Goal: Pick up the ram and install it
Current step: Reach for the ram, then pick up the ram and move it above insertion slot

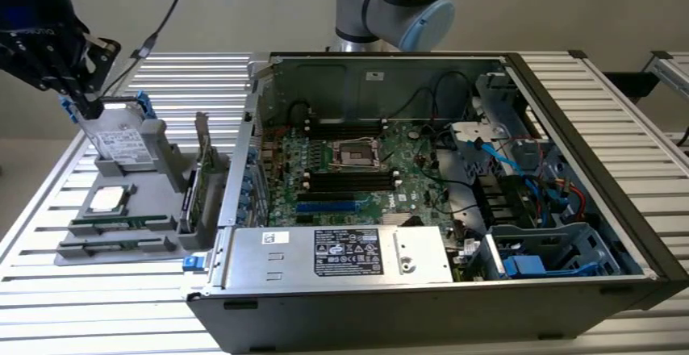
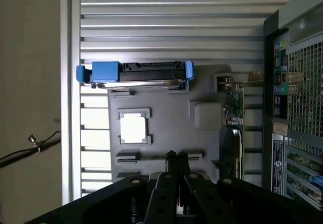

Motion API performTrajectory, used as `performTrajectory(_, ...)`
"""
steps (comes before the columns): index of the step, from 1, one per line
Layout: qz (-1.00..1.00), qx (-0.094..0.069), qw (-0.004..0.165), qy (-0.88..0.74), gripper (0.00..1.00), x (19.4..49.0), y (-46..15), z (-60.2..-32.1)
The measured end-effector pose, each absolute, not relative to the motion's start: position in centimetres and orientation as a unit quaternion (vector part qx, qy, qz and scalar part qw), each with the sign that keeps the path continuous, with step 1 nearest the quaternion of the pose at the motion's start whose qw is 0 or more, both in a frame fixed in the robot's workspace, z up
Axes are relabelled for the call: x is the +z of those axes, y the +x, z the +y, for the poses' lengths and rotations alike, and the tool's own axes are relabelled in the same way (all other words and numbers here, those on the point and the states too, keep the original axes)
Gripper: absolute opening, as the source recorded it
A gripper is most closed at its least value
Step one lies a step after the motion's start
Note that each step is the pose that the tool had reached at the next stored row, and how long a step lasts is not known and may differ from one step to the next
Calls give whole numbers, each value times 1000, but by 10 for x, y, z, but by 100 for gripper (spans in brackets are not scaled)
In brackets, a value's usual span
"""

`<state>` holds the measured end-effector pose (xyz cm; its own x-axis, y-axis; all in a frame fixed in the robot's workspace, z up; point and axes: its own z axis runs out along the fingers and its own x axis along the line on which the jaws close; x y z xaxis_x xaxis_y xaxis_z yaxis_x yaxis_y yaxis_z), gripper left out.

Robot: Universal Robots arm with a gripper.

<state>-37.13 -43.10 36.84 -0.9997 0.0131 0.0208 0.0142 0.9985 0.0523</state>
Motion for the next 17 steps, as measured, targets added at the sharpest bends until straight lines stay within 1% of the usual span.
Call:
performTrajectory(8, -1000, -26, 10, 2, 10, 368, -381, -441)
performTrajectory(17, -1000, -26, 10, 2, 10, 368, -381, -441)
